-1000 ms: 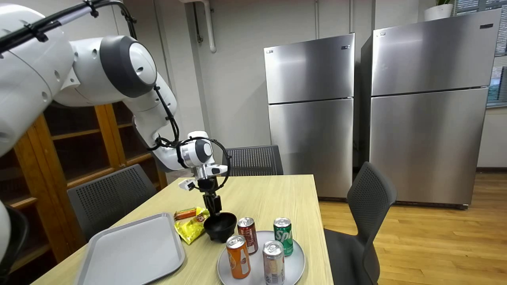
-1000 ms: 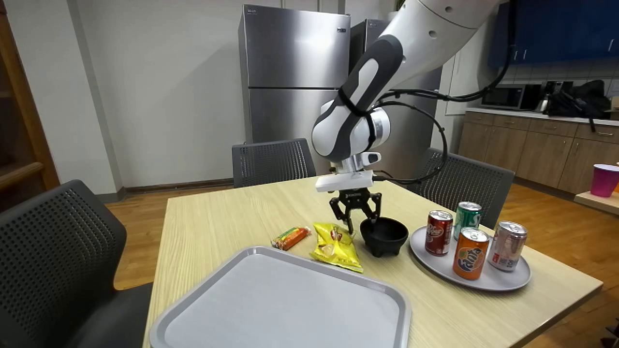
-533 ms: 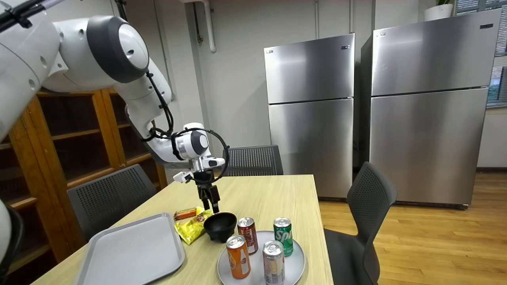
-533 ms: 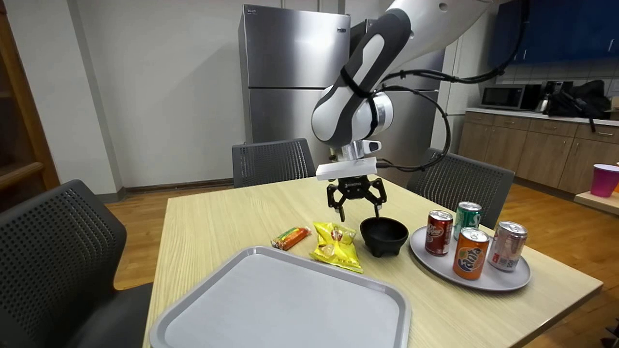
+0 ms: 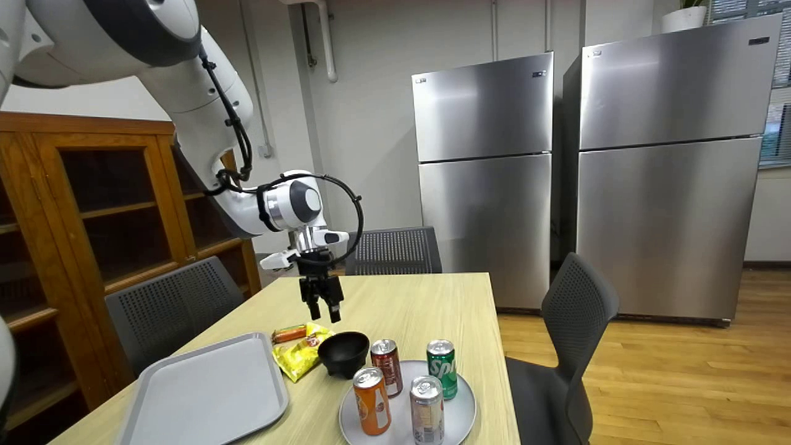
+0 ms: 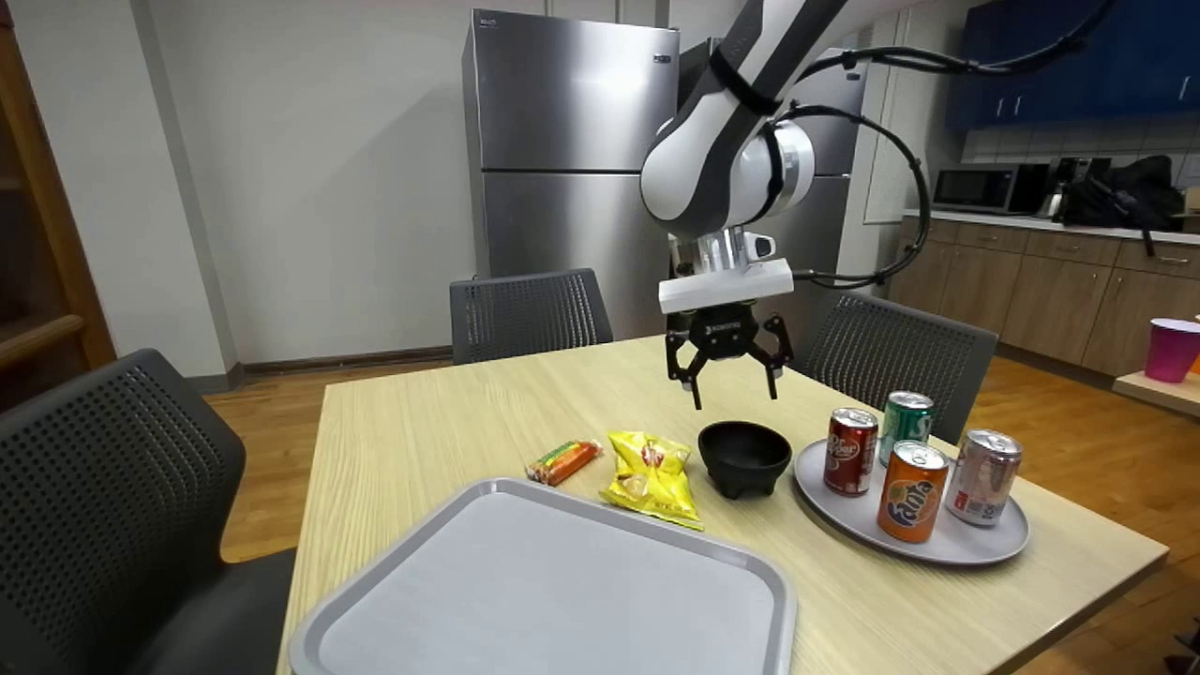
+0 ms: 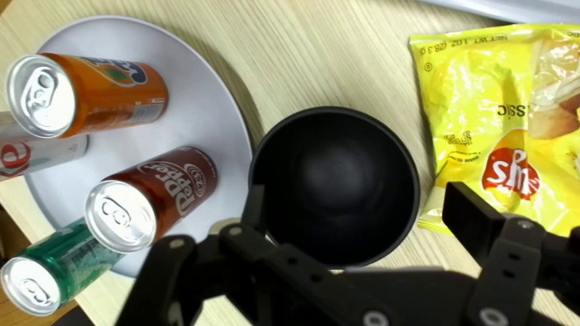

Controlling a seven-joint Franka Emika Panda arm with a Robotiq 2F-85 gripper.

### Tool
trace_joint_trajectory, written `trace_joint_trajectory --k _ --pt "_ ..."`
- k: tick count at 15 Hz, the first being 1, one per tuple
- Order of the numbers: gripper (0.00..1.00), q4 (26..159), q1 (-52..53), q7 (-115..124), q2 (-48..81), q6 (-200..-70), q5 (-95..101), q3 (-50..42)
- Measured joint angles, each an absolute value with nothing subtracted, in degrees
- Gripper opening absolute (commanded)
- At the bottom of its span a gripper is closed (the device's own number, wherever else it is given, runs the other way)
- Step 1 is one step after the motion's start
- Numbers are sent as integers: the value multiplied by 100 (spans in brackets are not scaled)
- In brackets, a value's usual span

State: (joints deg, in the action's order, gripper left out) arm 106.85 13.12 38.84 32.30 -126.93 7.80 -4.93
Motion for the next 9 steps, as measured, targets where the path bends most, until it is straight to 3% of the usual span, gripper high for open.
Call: trace_joint_trajectory --k 9 --pt "100 10897 1299 3827 3071 -12693 786 -506"
